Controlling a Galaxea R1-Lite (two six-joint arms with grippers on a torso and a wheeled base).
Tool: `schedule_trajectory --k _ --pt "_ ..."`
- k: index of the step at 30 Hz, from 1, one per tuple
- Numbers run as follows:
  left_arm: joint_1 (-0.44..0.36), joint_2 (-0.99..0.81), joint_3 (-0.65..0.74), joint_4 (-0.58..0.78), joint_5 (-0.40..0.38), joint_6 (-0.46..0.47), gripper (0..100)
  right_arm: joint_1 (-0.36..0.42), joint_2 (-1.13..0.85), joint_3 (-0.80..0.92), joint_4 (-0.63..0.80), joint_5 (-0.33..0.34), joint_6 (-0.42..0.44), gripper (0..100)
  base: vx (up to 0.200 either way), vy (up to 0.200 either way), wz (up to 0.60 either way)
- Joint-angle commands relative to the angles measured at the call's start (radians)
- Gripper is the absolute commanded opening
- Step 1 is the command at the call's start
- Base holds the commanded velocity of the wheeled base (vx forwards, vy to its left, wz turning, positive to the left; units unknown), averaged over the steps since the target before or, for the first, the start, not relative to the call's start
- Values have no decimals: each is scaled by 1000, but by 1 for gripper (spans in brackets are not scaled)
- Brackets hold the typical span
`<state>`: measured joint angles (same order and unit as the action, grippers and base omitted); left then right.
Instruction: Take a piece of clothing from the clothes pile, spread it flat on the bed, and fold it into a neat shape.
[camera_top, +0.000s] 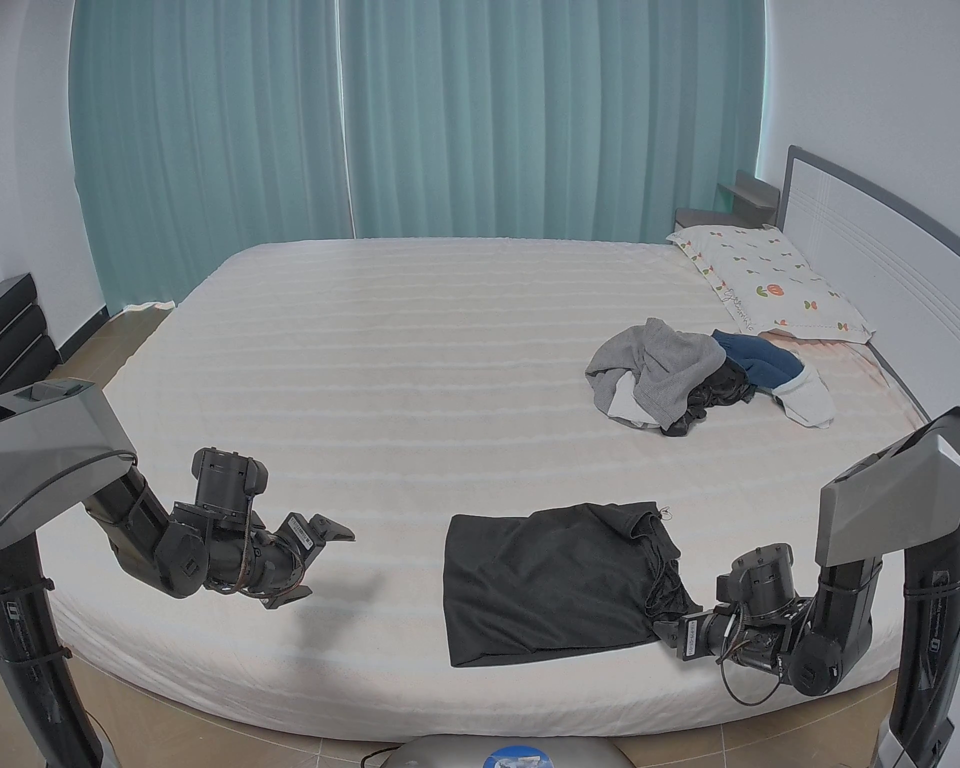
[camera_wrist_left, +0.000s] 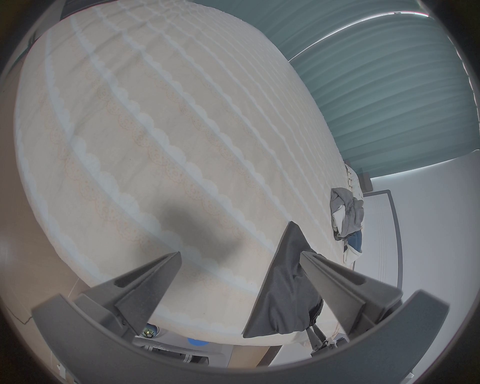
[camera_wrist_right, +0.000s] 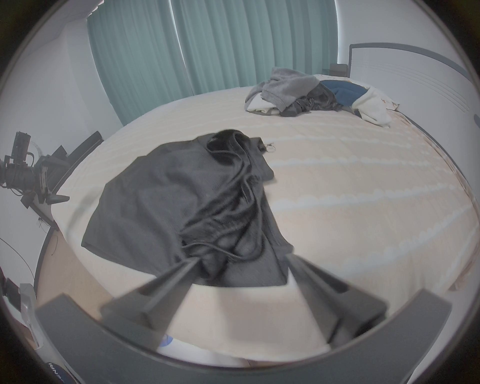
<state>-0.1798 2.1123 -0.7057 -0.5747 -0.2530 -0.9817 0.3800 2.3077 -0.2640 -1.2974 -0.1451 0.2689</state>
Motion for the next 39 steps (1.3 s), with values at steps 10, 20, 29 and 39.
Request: schedule_trajectory --k 10,20,29,39 --pt "0 0 0 -1 1 -2 100 -53 -134 -70 -23 24 90 100 40 0 0" --pt "0 1 2 -2 4 -2 100 -33 -10 -261 -14 176 417 100 100 0 0" --pt "-1 1 2 -2 4 0 100 -23 55 -385 38 269 535 100 0 0 0" --pt "-1 1 2 -2 4 0 100 -38 96 -429 46 282 536 0 0 0 0"
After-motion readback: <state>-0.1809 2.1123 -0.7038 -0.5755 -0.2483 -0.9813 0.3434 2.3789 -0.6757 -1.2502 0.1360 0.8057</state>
